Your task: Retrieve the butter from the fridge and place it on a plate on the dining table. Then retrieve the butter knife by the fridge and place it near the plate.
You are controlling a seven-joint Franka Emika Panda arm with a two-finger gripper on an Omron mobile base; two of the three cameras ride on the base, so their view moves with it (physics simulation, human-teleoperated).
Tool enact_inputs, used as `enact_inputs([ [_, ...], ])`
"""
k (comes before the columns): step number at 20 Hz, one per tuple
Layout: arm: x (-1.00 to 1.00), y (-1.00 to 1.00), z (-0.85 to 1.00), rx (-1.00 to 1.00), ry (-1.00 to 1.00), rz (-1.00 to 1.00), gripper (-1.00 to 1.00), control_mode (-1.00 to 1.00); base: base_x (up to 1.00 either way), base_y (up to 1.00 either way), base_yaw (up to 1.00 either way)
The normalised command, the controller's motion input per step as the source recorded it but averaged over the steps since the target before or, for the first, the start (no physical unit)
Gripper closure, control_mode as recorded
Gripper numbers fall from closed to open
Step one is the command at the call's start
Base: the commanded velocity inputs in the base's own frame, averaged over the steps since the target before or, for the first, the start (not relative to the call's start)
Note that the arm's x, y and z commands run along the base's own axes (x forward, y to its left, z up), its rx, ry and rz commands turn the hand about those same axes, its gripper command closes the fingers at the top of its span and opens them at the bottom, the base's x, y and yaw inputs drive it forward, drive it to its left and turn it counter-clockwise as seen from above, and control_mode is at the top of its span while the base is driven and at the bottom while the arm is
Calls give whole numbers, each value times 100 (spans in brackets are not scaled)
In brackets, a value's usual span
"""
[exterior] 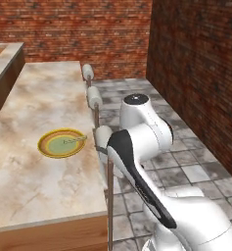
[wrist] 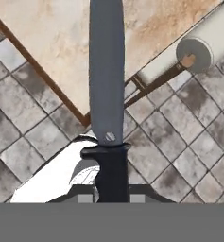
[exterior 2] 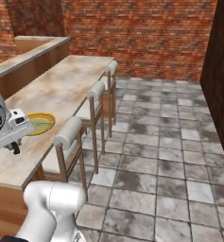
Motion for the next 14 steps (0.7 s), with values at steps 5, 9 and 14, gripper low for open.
enact_inputs([
  [5,45,94,-28,-6,10,32,100,-100,0,0,0],
  [9,4,63,-26,-16,0,11,100,-100,0,0,0],
  [14,19,42,-33,-7,-6,12,100,-100,0,0,0],
])
